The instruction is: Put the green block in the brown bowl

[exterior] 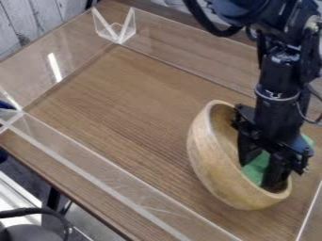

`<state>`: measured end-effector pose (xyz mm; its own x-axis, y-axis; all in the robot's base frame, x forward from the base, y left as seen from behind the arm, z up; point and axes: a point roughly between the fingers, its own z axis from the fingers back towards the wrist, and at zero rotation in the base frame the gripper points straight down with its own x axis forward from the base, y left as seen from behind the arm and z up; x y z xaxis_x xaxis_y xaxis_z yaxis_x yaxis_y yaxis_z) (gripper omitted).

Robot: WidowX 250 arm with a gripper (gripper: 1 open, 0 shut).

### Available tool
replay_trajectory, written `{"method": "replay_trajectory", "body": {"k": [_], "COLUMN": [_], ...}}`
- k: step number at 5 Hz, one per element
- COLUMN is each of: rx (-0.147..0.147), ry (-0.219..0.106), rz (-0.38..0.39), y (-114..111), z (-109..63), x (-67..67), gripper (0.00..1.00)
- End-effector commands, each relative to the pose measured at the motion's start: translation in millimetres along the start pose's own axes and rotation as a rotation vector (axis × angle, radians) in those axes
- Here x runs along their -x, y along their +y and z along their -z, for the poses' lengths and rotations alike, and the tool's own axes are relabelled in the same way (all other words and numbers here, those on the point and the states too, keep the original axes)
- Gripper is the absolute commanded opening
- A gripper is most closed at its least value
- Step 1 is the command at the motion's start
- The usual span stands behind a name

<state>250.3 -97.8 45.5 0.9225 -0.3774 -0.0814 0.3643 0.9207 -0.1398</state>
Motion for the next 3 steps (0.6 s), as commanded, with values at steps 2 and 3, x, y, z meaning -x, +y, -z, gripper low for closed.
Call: {"method": "replay_trajectory", "body": {"k": [2, 3], "rx": [-0.014, -0.018], "ry": [0.018, 0.03], "rz": [-0.059, -0.076], "y": [20, 24], "z": [4.6, 8.4], "x": [6.2, 8.8], "gripper": [0.0, 0.0]}}
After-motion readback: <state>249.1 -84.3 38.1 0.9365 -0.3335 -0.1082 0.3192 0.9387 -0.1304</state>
